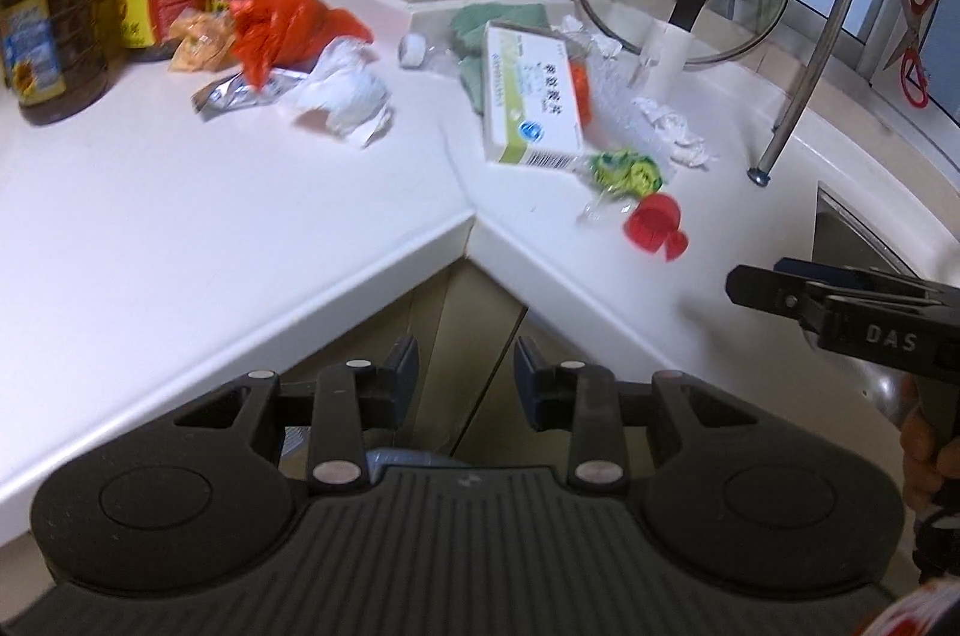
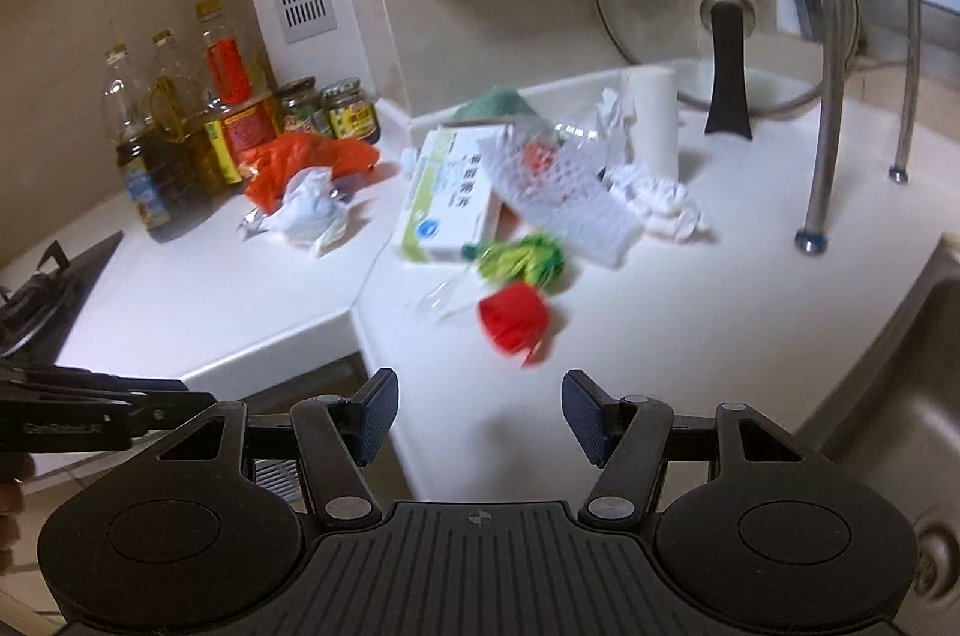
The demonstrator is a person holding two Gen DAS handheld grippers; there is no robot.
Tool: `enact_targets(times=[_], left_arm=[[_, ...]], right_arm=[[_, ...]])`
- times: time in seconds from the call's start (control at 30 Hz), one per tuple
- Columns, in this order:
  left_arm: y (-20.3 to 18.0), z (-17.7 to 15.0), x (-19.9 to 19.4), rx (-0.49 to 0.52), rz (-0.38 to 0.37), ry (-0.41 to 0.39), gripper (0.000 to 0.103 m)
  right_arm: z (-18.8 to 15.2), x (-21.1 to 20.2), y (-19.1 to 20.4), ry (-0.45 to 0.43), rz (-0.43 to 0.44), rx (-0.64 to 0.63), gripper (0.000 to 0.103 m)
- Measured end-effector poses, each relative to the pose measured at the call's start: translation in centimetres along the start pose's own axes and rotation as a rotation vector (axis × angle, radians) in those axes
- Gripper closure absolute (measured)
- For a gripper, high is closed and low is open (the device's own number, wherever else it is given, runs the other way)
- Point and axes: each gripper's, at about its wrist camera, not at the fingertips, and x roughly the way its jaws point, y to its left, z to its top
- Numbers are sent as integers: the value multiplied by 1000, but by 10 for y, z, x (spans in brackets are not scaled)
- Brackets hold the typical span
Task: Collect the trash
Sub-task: 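Raise both grippers from the bin back to the counter litter, then grasp the red plastic cap with the right gripper, then grasp the white-green medicine box with the left gripper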
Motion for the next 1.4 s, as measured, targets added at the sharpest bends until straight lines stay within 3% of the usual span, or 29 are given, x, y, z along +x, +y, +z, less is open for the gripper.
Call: enact_targets(times=[0.17,0.33,0.67,0.77,0.87,0.93,1.13,1.4], left_arm=[[-12,13,14,11,-7,-11,72],[-21,26,30,22,-9,-13,72],[-34,43,54,37,-12,-6,72],[-35,45,58,40,-11,-2,72],[-37,48,62,44,-15,-1,72],[-38,51,64,46,-17,-4,72],[-40,62,71,41,-15,-18,67],[-40,85,90,31,-2,-40,45]], right_arm=[[11,20,-14,-14,6,-33,42],[19,45,-23,2,26,-65,52],[24,78,-31,36,65,-81,55],[24,82,-33,43,73,-74,61],[25,84,-37,45,84,-65,75],[25,83,-39,43,86,-57,76],[29,70,-51,16,72,-27,77],[51,56,-84,-64,-6,41,77]])
